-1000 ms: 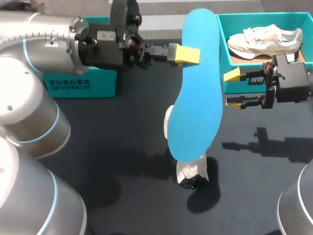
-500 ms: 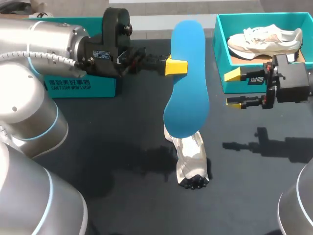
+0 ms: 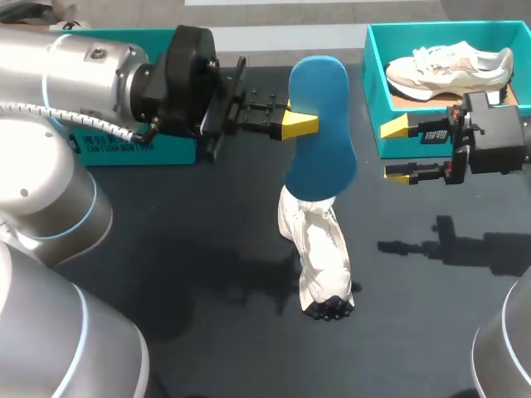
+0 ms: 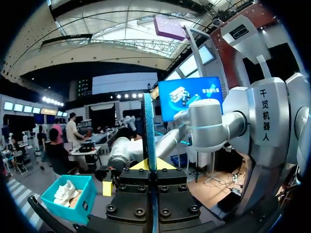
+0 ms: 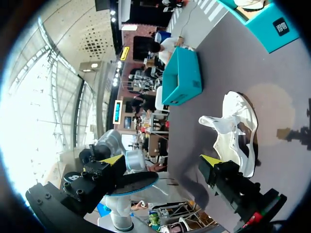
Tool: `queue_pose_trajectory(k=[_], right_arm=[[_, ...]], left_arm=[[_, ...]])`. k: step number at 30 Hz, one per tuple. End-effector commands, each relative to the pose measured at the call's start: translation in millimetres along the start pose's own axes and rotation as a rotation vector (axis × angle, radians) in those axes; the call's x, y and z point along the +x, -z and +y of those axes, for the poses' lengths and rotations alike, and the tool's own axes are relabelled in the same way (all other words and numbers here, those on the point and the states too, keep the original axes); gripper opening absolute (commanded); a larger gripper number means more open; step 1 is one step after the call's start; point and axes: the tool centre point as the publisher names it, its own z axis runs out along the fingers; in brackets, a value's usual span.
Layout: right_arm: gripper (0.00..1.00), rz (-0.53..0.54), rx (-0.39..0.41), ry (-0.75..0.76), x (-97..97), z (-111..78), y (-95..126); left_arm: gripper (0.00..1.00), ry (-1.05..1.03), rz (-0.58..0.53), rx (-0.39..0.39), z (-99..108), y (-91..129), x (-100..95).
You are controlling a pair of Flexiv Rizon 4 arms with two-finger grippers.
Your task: Take the shoe out of the shoebox, open the shoe tongue, remove and reinsert the insole, then place the shoe into the shoebox
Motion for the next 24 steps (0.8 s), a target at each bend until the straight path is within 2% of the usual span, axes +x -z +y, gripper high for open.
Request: queue_pose_trajectory(k=[1, 5, 6, 8, 10, 11, 12, 15, 19, 21, 24], right_arm=[[1.00, -0.001, -0.002, 0.000, 0.1, -0.1, -1.9], [1.00, -0.001, -0.002, 0.000, 0.1, -0.1, -1.9], [1.00, -0.001, -0.002, 0.000, 0.1, -0.1, -1.9], [1.00, -0.001, -0.002, 0.000, 0.1, -0.1, -1.9], [1.00, -0.001, -0.002, 0.000, 0.1, -0.1, -1.9], [1.00, -0.001, -0.002, 0.000, 0.1, -0.1, -1.9], [1.00, -0.001, -0.002, 0.000, 0.1, -0.1, -1.9], [1.00, -0.001, -0.002, 0.000, 0.1, -0.1, -1.9], [1.00, -0.001, -0.002, 0.000, 0.1, -0.1, -1.9], [1.00, -0.001, -0.002, 0.000, 0.1, -0.1, -1.9], [1.00, -0.001, -0.002, 0.000, 0.1, -0.1, -1.9]], left_arm=[[0.00, -0.255, -0.025, -0.018, 0.4, 0.9, 3.2], [0.00, -0.659, 0.004, -0.121, 31.1, 2.2, 11.2], [0.00, -0.753, 0.016, -0.120, 37.6, 3.4, 13.3], [0.00, -0.870, -0.043, -0.119, 49.9, 5.7, 13.0], [0.00, -1.099, -0.085, -0.132, 62.5, 7.6, 10.8], [0.00, -1.256, -0.071, -0.152, 70.1, 8.4, 9.9], [0.00, -1.257, -0.132, -0.112, 73.0, 8.7, 8.2], [0.00, -1.462, -0.135, -0.124, 81.2, 8.1, 4.7], [0.00, -1.625, -0.089, -0.146, 92.5, 8.3, 6.1], [0.00, -1.648, -0.051, -0.164, 96.2, 10.4, 8.7], [0.00, -1.648, -0.051, -0.164, 96.2, 10.4, 8.7]])
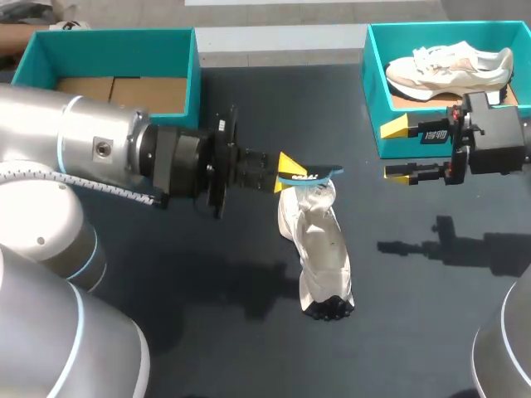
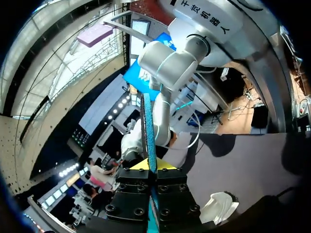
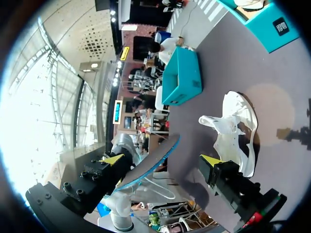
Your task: Take the shoe out of the shoebox, open the shoe tongue, remove and reinsert the insole, then place the shoe into the shoebox
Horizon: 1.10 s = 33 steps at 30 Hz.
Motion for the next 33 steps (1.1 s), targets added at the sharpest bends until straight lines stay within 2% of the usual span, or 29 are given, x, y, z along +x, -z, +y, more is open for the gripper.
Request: queue_pose_trajectory(k=[1, 13, 15, 17, 20, 26, 33], right_arm=[[1.00, -0.001, -0.001, -0.001, 0.2, 0.4, -1.7], [1.00, -0.001, -0.001, -0.001, 0.2, 0.4, -1.7], [1.00, 0.004, 0.029, -0.003, 0.2, 0.4, -4.2], [1.00, 0.018, 0.048, -0.007, 0.3, 0.2, -4.5], [1.00, 0.061, 0.025, -0.026, 3.8, 0.0, -6.8], [1.00, 0.079, 0.037, -0.029, 20.4, 0.9, -19.9], [1.00, 0.100, 0.068, -0.017, 29.6, 1.8, -38.0]], left_arm=[[0.00, -0.868, -0.042, -0.076, -2.4, 1.6, 7.6], [0.00, -0.868, -0.042, -0.076, -2.4, 1.6, 7.6], [0.00, -0.881, -0.044, -0.078, -0.8, 1.9, 9.1], [0.00, -0.880, -0.018, -0.101, 6.9, 2.9, 10.8], [0.00, -0.872, -0.028, -0.141, 16.6, 5.1, 13.2], [0.00, -0.854, -0.049, -0.206, 36.0, 5.9, 17.2], [0.00, -0.837, -0.043, -0.200, 49.7, -7.7, 22.3]])
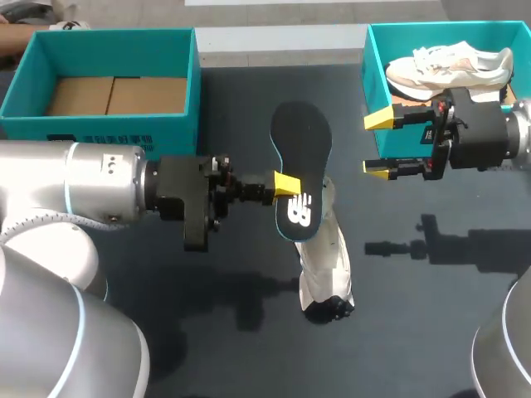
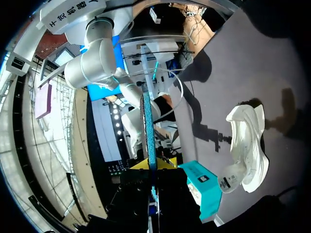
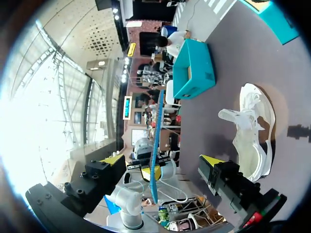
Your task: Take the shoe out of the shoebox, open the shoe tongue, remove and reinsert the insole, then place the shoe into the shoebox
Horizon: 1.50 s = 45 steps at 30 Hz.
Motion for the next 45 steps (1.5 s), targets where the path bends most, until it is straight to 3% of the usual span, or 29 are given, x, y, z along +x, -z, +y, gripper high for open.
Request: queue_pose_trajectory(k=[1, 2, 4, 5, 7, 18, 22, 27, 35, 39, 40, 41, 42, 45], right_arm=[[1.00, 0.003, 0.013, 0.000, 0.5, 8.4, -14.9], [1.00, 0.004, 0.014, 0.000, 0.9, 8.3, -16.8], [0.78, 0.010, 0.023, -0.003, 0.8, 8.4, -20.8], [0.62, 0.013, 0.029, -0.004, 0.7, 8.9, -24.2], [0.49, 0.015, 0.044, -0.016, -1.4, 9.4, -28.6], [0.45, 0.027, 0.059, -0.023, -1.5, 8.4, -36.3], [0.35, 0.031, 0.056, -0.026, -1.8, 7.4, -36.4], [0.33, 0.035, 0.057, -0.027, -2.8, 8.2, -37.9], [0.00, 0.041, 0.051, -0.024, -2.7, 10.5, -37.9], [0.00, 0.034, 0.058, -0.025, -3.0, 11.5, -37.2], [0.00, 0.033, 0.061, -0.026, -3.4, 12.3, -37.2], [0.00, 0.033, 0.063, -0.027, -3.8, 12.7, -37.2], [0.00, 0.032, 0.066, -0.030, -4.5, 13.3, -37.2], [0.00, 0.031, 0.071, -0.037, -7.2, 14.3, -35.9]], left_arm=[[0.00, -0.003, -0.007, -0.008, -0.3, -15.3, 6.1], [0.00, -0.002, -0.008, -0.009, -0.3, -17.4, 7.0], [0.00, 0.000, -0.013, -0.009, -0.5, -21.3, 7.9], [0.00, 0.000, -0.015, -0.010, -0.8, -24.7, 8.1], [0.00, -0.005, -0.015, -0.010, -1.8, -29.4, 7.2], [0.00, -0.040, -0.011, 0.006, 4.9, -45.6, 7.0], [0.00, -0.040, -0.012, 0.009, 6.0, -48.5, 8.1], [0.00, -0.035, -0.019, 0.012, 4.0, -54.3, 8.0], [0.00, -0.013, -0.032, 0.017, -2.3, -55.8, 7.9], [0.00, 0.010, -0.032, 0.031, -5.7, -54.8, 9.7], [0.05, 0.015, -0.018, 0.037, -6.5, -54.0, 9.9], [0.41, 0.016, -0.016, 0.042, -6.8, -53.5, 10.0], [0.98, 0.022, -0.019, 0.047, -6.8, -51.0, 9.6], [1.00, 0.026, -0.009, 0.036, -3.2, -39.4, 9.6]])
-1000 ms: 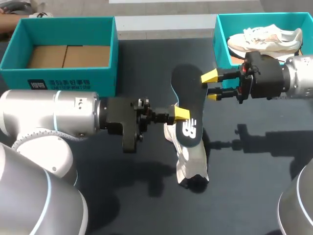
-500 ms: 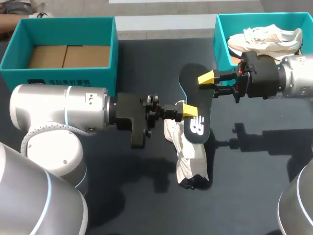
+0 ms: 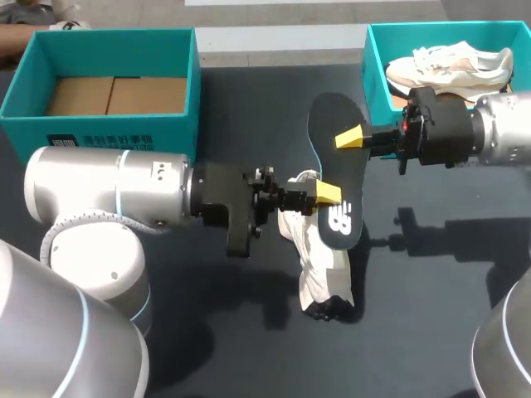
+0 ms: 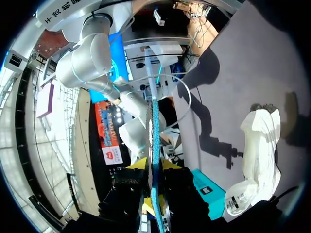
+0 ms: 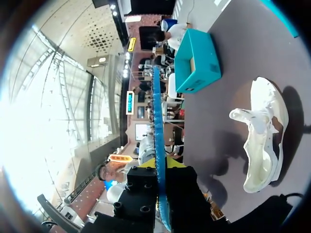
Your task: Take the shoe out of the shoebox, open the shoe tongue, remove and reinsert the insole, then place the shoe into the shoebox
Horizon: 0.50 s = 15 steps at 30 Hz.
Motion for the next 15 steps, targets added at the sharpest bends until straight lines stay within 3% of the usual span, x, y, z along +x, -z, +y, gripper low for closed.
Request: queue_pose_trajectory(k=[1, 11, 15], right_arm=[[0.00, -0.004, 0.011, -0.011, -5.1, 4.5, 1.6], [0.00, 0.000, 0.006, -0.036, -15.7, 2.9, 7.3], [0.00, 0.002, 0.004, -0.042, -19.0, 3.3, 5.5]], left_arm=[[1.00, 0.007, 0.018, -0.008, 2.6, 19.9, -1.3], [1.00, 0.071, 0.145, -0.053, 26.6, 61.4, 10.8], [1.00, 0.155, 0.391, -0.090, 33.3, 60.5, 3.1]])
